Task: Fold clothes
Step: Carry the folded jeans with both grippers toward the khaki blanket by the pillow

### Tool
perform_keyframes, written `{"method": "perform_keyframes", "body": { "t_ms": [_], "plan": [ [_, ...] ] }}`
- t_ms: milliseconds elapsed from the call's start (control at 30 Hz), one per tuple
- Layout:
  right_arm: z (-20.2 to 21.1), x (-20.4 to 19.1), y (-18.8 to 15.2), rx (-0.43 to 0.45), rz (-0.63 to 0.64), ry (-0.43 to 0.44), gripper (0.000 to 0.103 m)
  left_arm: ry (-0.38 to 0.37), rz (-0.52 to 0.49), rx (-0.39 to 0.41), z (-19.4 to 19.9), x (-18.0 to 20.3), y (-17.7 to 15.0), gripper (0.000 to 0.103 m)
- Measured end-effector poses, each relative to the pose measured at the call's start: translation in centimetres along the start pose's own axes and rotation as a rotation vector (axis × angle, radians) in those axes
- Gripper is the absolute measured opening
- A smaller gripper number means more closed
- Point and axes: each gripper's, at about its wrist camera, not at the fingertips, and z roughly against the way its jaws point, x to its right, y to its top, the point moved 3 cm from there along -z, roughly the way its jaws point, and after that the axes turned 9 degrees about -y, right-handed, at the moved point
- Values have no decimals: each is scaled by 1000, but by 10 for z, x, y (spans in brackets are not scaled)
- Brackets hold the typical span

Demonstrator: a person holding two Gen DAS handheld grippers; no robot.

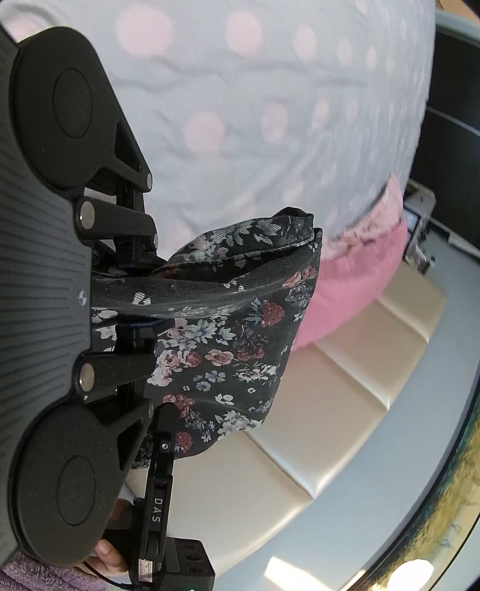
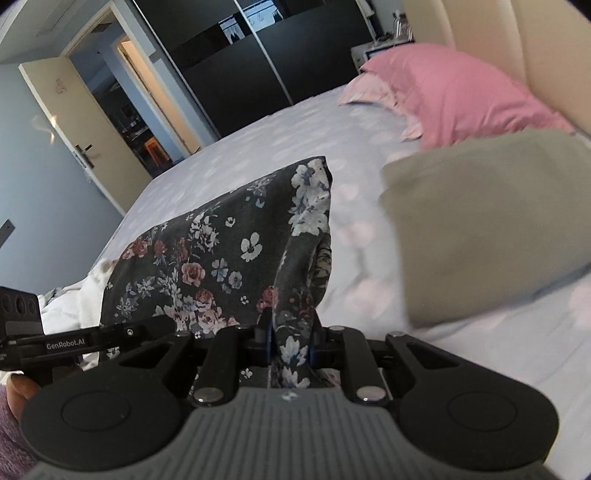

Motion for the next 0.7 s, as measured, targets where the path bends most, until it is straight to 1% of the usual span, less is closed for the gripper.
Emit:
{"method": "perform_keyframes", "body": {
  "t_ms": [133,267,400,533,700],
  "plan": [
    [9,32,41,31,7,-29,19,-41,-23,12,-43,17,30,20],
    [4,69,89,59,7,-57,19,-65,-44,15,-92,34,63,20],
    [-8,114,125,97,-13,-90,19,-87,-72,-5,-146,42,89,20],
    [-30,156,145,121,-59,-107,19,-90,-64,-38,-192,38,97,20],
    [-71,193,149,106,-87,-142,18,-78,-29,-87,-238,17,86,20]
  ]
}}
